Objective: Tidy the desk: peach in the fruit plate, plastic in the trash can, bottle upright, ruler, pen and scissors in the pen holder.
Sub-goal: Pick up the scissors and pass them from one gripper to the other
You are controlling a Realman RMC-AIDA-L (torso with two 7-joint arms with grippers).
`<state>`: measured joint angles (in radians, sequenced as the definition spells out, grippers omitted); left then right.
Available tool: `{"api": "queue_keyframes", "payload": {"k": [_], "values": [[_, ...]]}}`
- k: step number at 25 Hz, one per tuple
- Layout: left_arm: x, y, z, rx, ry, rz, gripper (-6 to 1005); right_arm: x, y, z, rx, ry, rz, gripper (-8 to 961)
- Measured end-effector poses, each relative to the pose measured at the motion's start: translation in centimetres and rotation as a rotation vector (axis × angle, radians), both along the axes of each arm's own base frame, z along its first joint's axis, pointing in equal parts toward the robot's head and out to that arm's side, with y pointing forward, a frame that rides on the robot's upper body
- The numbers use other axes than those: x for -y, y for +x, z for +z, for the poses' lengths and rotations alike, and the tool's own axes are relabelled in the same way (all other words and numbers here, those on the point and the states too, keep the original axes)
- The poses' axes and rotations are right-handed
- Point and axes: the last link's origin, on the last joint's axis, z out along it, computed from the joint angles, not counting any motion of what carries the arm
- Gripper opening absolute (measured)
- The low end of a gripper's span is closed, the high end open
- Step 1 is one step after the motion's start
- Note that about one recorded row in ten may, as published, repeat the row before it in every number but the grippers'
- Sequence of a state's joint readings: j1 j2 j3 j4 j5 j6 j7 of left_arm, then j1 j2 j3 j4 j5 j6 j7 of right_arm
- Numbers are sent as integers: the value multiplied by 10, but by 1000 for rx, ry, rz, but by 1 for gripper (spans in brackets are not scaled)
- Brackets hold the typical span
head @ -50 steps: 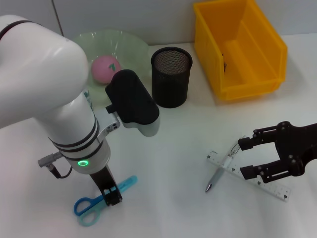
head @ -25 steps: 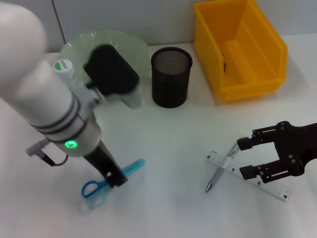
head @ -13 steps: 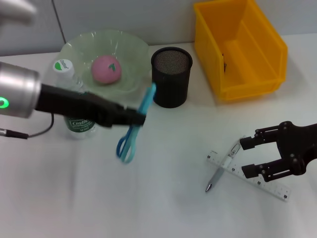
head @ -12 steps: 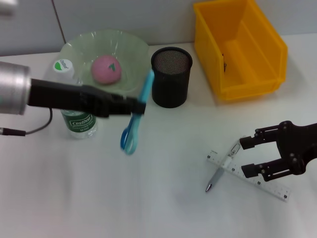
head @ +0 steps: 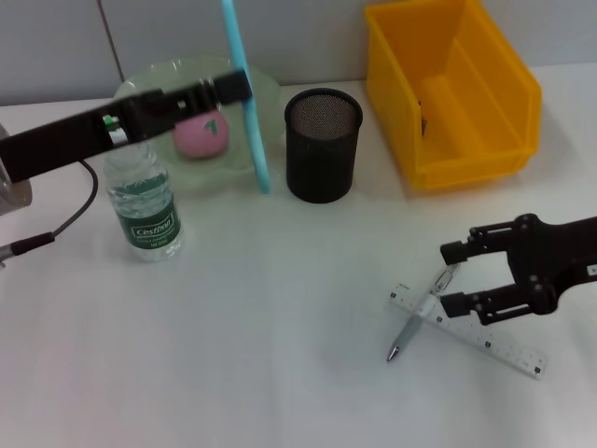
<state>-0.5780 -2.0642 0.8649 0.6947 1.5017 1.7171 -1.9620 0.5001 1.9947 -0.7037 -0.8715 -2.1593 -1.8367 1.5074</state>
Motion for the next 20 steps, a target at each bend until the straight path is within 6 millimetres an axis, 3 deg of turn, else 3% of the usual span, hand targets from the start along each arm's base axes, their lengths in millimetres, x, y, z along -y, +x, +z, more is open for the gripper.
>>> {"api": "queue_keyframes", "payload": {"k": [11,20], "values": [[6,-18,-9,356,119,160,226,-8,-16,-11,-151,223,138,741],[1,-22,-24,499,119,310,226,-1,-17,-23,-436,575,255,740]]}}
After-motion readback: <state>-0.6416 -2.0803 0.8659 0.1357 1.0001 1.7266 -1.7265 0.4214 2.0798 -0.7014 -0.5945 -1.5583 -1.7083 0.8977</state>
